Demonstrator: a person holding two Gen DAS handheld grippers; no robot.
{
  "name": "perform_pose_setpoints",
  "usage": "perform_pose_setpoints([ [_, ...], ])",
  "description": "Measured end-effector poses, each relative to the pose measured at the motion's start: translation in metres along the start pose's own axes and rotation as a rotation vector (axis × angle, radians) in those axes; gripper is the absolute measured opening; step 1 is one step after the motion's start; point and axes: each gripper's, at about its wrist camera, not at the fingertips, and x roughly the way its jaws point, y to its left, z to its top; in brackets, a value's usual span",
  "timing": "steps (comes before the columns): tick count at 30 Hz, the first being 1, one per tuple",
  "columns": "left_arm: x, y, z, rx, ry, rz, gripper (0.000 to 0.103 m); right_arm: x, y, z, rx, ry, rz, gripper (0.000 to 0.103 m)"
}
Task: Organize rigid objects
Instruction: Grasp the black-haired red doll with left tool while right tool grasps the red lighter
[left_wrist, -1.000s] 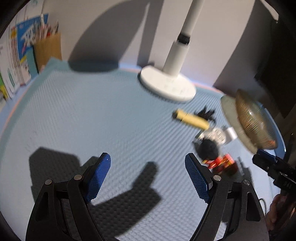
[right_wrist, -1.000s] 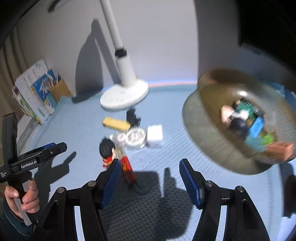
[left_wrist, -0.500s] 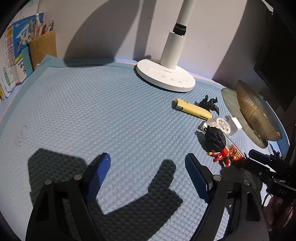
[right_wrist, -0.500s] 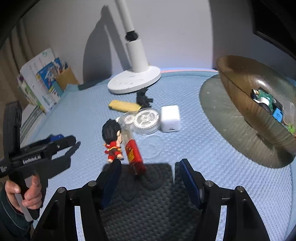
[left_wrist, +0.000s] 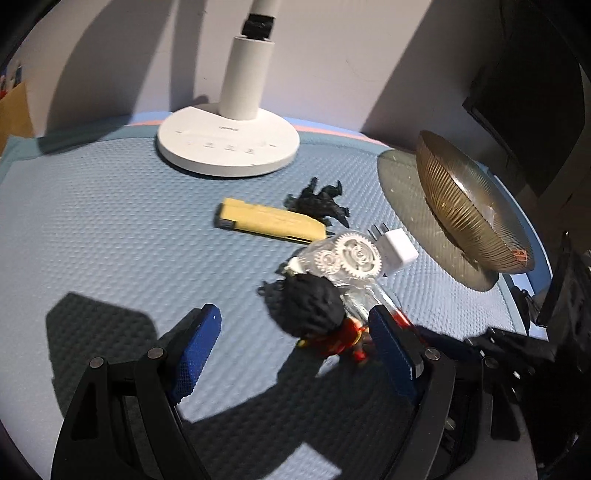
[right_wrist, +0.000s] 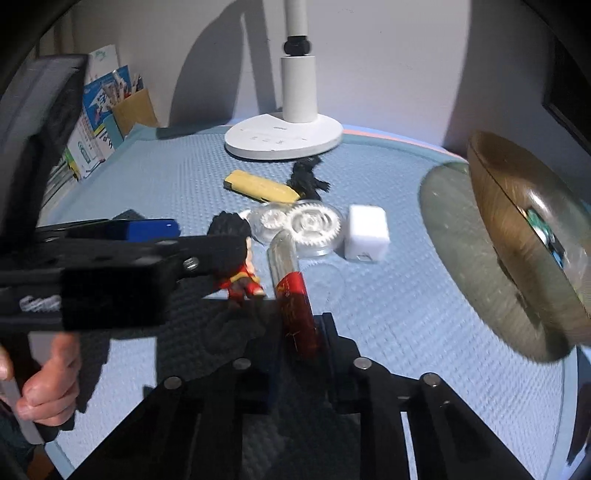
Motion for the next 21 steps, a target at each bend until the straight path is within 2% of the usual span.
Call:
perform_pose_setpoints([
  [3,0.007,-0.007,0.001,0.028,0.003,0.027,0.080,-0.009,-0.015,-0.012,0.069,0.018,0.012,0.015],
  [5,0.011,-0.015,0.000,0.072,-0.004,0.077,0.071,-0.014,-0.021,-0.017,0.102,0.024,0.041,0.015],
  [6,0.012,-0.017,-0.001,0.091,-0.007,0.083,0.061,-0.017,-0.025,-0.020,0.121,0.030,0.063,0.015],
  [7,0.011,-0.020,-0.002,0.116,-0.007,0.061,0.043,-0.019,-0.027,-0.023,0.135,0.033,0.082,0.015],
  [8,0.009,-0.020,-0.002,0.125,-0.002,0.047,0.040,-0.020,-0.030,-0.024,0.150,0.036,0.103,0.017],
  [10,0.005,-0.018,-0.006,0.149,0.004,0.045,0.039,-0.023,-0.036,-0.027,0.179,0.035,0.109,0.022],
  [12,-0.003,-0.011,-0.012,0.165,0.002,0.044,0.039,-0.026,-0.039,-0.026,0.182,0.026,0.081,0.034],
  [13,-0.007,-0.006,-0.014,0.166,0.006,0.035,0.039,-0.027,-0.039,-0.025,0.178,0.021,0.074,0.050],
  [14,-0.009,-0.004,-0.015,0.167,0.009,0.031,0.039,-0.029,-0.038,-0.024,0.172,0.009,0.068,0.058],
  [18,-0.018,0.011,-0.019,0.181,0.033,0.010,0.041,-0.021,-0.030,-0.014,0.154,0.015,0.022,0.058],
  [21,-0.021,0.018,-0.017,0.148,0.025,0.019,0.055,-0.004,-0.020,-0.007,0.129,0.050,-0.051,0.057],
])
